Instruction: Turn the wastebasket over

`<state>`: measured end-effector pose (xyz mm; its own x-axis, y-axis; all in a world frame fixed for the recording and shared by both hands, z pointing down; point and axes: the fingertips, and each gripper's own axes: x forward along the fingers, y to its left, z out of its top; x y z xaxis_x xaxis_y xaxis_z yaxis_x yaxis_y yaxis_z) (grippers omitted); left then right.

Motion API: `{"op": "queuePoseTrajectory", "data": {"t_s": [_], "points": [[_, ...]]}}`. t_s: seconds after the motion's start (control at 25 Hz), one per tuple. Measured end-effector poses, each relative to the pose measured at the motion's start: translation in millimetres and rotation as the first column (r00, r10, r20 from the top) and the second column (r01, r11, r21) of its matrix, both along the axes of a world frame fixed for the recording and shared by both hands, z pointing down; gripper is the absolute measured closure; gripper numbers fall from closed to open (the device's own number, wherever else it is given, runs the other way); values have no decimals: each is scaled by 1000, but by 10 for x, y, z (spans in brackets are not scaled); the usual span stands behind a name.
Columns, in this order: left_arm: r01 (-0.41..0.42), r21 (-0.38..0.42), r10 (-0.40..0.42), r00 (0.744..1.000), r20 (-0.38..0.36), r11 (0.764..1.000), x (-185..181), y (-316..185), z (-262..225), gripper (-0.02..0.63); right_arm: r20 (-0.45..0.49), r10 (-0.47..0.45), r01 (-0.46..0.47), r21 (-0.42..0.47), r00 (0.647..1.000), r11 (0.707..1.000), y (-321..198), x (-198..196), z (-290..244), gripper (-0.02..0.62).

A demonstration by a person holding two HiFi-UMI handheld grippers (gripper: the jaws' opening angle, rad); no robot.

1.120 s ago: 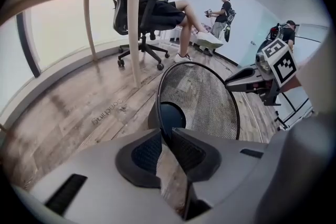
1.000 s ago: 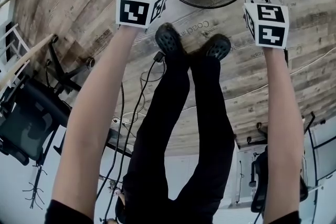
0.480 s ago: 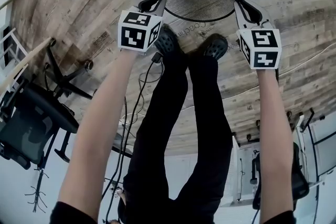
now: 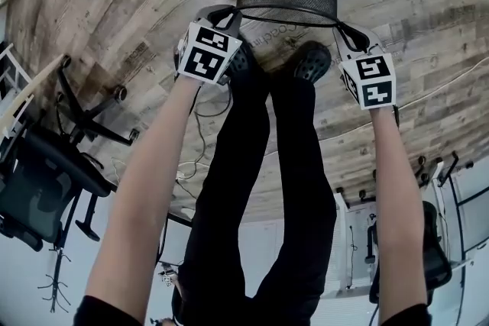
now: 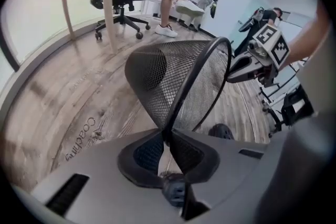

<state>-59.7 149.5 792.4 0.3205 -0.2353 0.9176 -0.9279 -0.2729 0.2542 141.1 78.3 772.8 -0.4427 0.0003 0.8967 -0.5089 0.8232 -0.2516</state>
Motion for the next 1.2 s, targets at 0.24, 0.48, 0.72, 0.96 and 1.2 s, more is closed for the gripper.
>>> {"op": "queuePoseTrajectory", "data": {"t_s": [0.24, 0.48, 0.72, 0.96, 1.2], "points": [[-118, -19, 118, 992, 45, 993, 200, 364, 389, 555, -37, -14, 13, -41, 999, 999, 383, 173, 444, 538], [-109, -22, 110, 992, 66, 994, 240, 491, 644, 548, -60, -4, 1, -42, 998, 999, 519, 240, 707, 538], [-209, -49, 213, 971, 109, 977, 261, 519, 714, 548, -60, 253, -259, -172, 966, 950, 524, 274, 567, 514], [-182, -47, 186, 975, 124, 982, 322, 500, 677, 546, 17, 478, -463, -221, 878, 858, 356, 174, 62, 338], [-195, -83, 203, 973, 113, 977, 399, 496, 645, 537, 18, 525, -512, -197, 851, 836, 257, -236, -113, 249]]}}
